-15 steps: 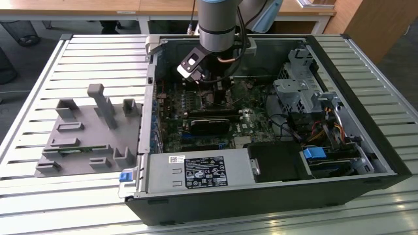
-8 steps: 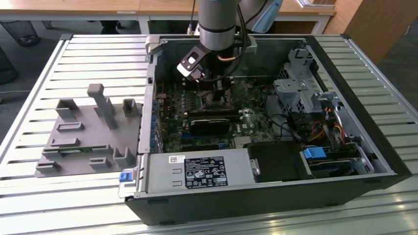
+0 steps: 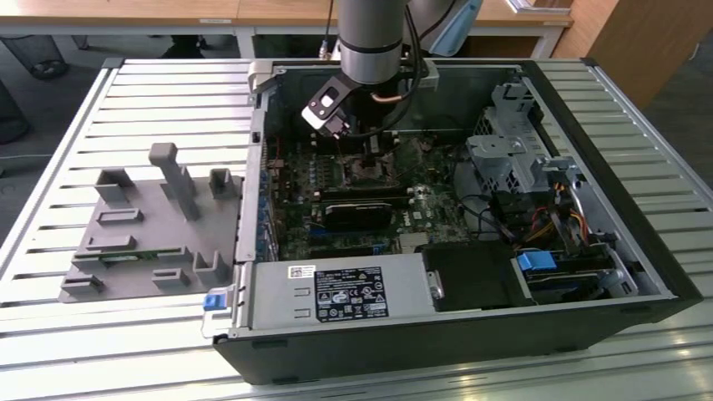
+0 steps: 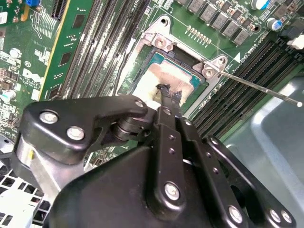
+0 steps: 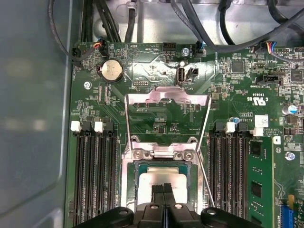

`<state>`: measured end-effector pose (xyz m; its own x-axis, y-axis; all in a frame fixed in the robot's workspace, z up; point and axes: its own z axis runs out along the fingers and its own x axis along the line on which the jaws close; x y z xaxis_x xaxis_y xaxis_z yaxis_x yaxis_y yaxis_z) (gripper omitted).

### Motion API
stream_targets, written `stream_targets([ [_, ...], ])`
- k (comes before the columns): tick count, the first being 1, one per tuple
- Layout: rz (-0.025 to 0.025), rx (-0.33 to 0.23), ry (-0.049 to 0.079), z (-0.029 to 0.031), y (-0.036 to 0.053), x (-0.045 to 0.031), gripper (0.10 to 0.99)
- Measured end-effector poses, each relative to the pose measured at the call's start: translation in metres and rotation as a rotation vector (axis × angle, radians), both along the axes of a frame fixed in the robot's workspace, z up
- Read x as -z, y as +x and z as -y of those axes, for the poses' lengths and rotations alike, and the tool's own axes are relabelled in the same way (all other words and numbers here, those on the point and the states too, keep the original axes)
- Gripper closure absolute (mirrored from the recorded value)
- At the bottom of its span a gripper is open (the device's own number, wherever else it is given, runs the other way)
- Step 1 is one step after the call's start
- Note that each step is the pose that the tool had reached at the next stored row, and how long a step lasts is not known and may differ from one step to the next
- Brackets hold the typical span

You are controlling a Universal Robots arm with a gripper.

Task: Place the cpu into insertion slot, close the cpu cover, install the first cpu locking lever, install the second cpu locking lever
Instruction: 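Place the cpu into insertion slot, then close the cpu cover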

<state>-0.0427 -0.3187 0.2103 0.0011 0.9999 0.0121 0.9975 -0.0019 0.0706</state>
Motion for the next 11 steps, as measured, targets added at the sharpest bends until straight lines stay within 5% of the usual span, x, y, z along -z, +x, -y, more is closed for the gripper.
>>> stream_targets([
  [11, 0.0, 0.0, 0.0, 0.0, 0.0, -0.005, 0.969],
])
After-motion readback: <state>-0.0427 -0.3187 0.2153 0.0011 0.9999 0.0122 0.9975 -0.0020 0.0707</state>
